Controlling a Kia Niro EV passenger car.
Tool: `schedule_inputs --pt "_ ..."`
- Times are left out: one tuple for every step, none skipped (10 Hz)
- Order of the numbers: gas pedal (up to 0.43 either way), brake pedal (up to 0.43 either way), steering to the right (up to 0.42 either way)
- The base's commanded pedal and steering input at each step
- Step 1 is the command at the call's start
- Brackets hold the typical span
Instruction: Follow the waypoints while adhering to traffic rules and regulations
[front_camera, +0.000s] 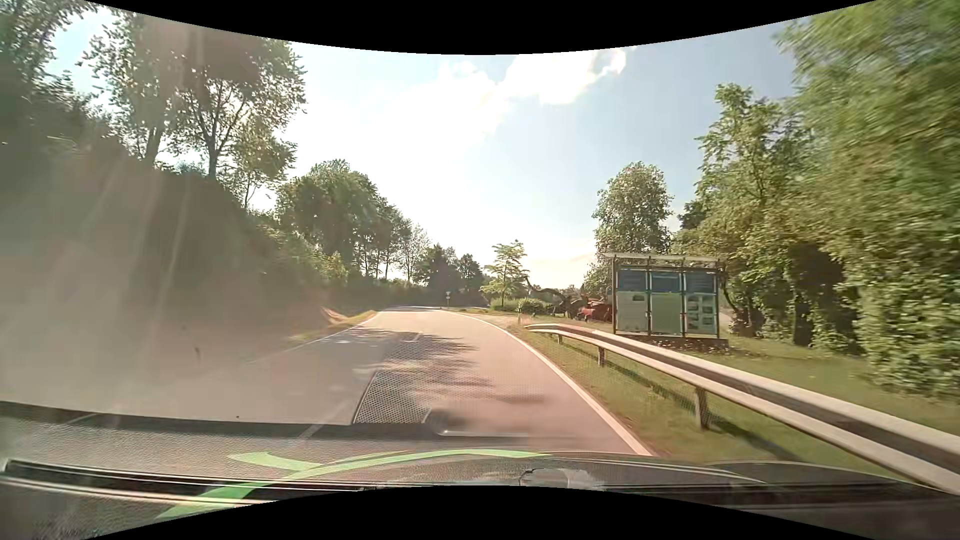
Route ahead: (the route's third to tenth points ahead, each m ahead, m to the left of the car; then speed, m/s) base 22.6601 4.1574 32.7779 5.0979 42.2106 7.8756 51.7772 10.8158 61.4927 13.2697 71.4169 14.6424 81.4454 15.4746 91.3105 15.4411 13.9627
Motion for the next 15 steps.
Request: schedule_inputs --pt "0.150 0.000 -0.035" --pt "0.157 0.000 -0.035" --pt "0.157 0.000 -0.035" --pt "0.169 0.000 -0.035" --pt "0.169 0.000 -0.035" --pt "0.169 0.000 -0.036" --pt "0.169 0.000 -0.040" --pt "0.169 0.000 -0.043" --pt "0.157 0.000 -0.045" --pt "0.150 0.000 -0.046" --pt "0.118 0.000 -0.045" --pt "0.118 0.000 -0.046" --pt "0.110 0.000 -0.046" --pt "0.087 0.000 -0.042" --pt "0.079 0.000 -0.041"
